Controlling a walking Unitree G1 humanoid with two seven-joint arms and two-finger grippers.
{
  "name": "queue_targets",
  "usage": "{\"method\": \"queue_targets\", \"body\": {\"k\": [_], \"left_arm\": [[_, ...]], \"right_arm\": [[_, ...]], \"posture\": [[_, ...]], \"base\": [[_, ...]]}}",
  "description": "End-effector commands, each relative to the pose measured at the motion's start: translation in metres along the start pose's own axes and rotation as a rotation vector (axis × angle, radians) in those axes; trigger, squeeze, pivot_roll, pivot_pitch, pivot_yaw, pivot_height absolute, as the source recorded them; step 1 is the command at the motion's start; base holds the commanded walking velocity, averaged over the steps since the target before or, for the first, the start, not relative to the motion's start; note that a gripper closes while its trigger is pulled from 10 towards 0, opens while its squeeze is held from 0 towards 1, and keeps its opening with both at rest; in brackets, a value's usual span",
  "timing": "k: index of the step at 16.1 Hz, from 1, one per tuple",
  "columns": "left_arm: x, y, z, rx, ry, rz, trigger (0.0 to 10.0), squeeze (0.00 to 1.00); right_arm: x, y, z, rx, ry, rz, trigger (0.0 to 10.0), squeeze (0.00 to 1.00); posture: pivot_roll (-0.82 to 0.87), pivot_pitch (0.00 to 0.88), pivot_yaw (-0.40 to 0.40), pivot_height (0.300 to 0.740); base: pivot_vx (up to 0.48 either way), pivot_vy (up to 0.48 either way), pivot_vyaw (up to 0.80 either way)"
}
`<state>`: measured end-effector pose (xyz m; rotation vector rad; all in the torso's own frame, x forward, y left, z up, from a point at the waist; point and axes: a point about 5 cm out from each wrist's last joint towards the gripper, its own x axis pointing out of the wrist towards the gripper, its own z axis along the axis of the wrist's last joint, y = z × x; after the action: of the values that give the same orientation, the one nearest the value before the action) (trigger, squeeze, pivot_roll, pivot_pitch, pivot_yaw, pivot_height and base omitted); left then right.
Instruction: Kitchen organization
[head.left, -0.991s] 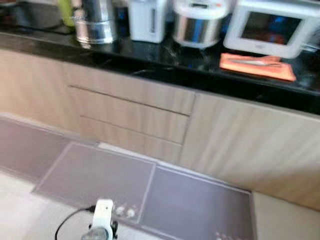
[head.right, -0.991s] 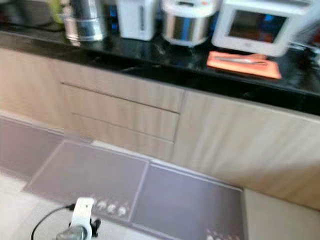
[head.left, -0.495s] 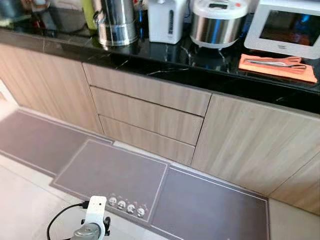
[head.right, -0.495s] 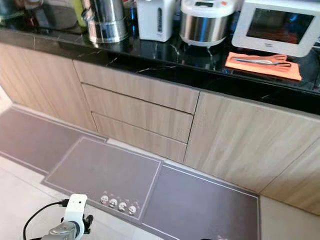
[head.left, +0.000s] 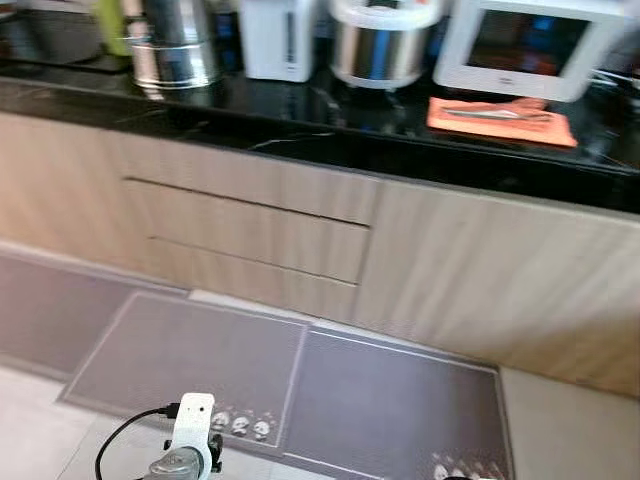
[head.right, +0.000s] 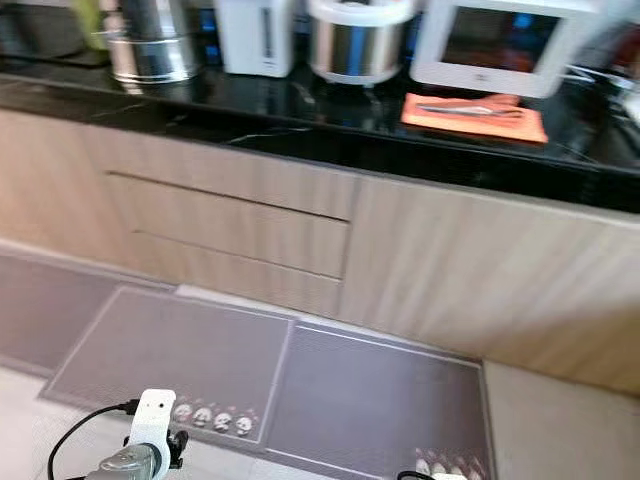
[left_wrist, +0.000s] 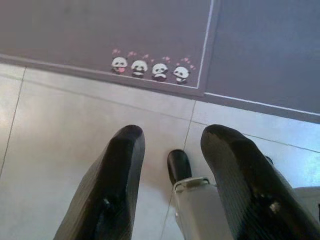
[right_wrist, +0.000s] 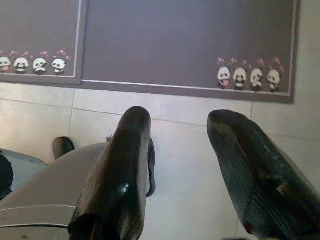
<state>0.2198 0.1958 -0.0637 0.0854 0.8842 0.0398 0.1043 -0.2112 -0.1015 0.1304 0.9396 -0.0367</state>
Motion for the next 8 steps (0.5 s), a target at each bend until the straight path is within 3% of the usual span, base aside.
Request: {"method": "queue_targets", "body": {"k": [1, 4, 5, 8], "left_arm": [[-0.0006, -0.0018, -0.0051, -0.002, 0.015, -0.007, 10.0, 0.00], [-0.0007, -0.0026, -0.0056, 0.030, 0.017, -0.013, 10.0, 0.00], [-0.0006, -0.0035, -0.0047, 0.070, 0.012, -0.020, 10.0, 0.00], [-0.0007, -0.0041, -0.0063, 0.066, 0.020, -0.015, 10.0, 0.00]], "right_arm": [[0.0000, -0.0005, -0.0004, -0.007, 0.009, 0.000, 10.0, 0.00], [-0.0003, -0.0006, -0.0014, -0.014, 0.015, 0.003, 10.0, 0.00], [-0.0003, -0.0007, -0.0014, -0.016, 0.017, 0.004, 10.0, 0.00], [-0.0004, -0.0012, -0.0017, -0.018, 0.021, 0.003, 10.0, 0.00]], "posture": [[-0.02, 0.000, -0.065, 0.740], [-0.02, 0.000, -0.067, 0.740], [-0.03, 0.000, -0.065, 0.740], [-0.03, 0.000, -0.065, 0.740]], "base": [[0.000, 0.000, -0.75], [0.000, 0.000, -0.74], [0.000, -0.352, -0.74], [0.000, -0.480, -0.74]]}}
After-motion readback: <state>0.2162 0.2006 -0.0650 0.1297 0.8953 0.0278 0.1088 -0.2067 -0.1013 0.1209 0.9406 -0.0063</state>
